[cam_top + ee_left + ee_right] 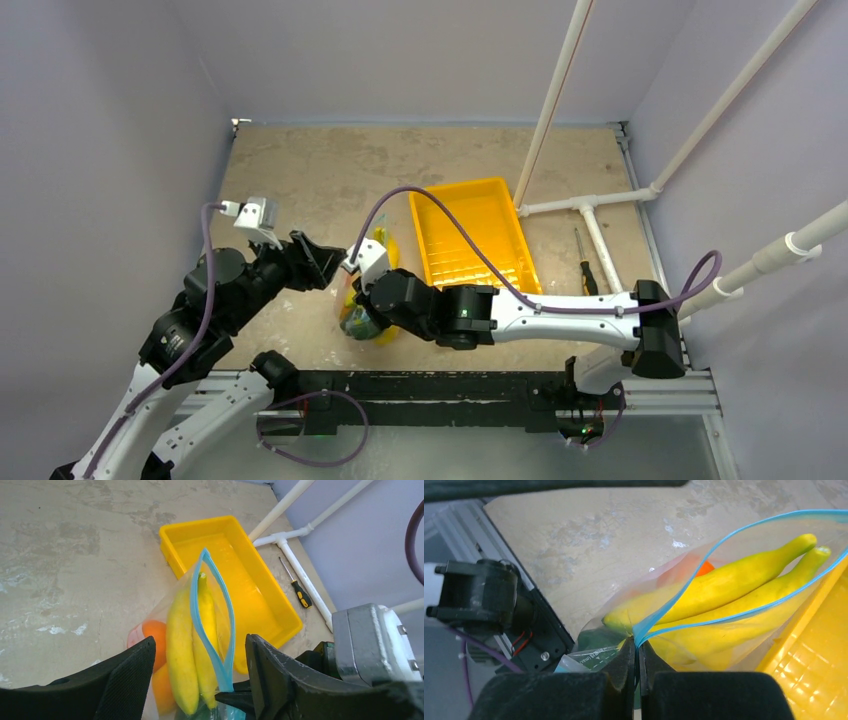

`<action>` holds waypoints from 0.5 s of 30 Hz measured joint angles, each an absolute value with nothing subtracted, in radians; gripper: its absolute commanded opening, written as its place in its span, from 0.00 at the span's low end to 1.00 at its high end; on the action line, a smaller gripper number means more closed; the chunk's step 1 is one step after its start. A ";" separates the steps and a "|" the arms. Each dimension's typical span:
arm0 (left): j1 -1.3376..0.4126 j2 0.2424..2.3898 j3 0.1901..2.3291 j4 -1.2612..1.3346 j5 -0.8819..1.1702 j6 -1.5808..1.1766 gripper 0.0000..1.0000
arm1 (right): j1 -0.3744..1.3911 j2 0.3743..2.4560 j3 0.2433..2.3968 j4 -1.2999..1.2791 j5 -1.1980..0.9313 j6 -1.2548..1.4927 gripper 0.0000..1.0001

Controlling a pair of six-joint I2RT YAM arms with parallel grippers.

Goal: Place the food in the zip-top bag and seal the zipper
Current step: Pick up the zipper food storage bag at the center of the board.

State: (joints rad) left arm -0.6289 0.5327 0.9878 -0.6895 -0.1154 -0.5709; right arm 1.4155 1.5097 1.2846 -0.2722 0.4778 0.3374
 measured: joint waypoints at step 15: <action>-0.629 0.508 1.056 -0.818 0.033 -0.390 0.67 | 1.415 1.484 1.310 -0.295 0.208 -0.076 0.00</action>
State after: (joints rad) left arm -0.6289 0.5083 1.0561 -0.8185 0.0334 -0.3901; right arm 1.4155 1.4841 1.3098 -0.2951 0.2077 -0.0757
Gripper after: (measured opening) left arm 0.661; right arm 0.011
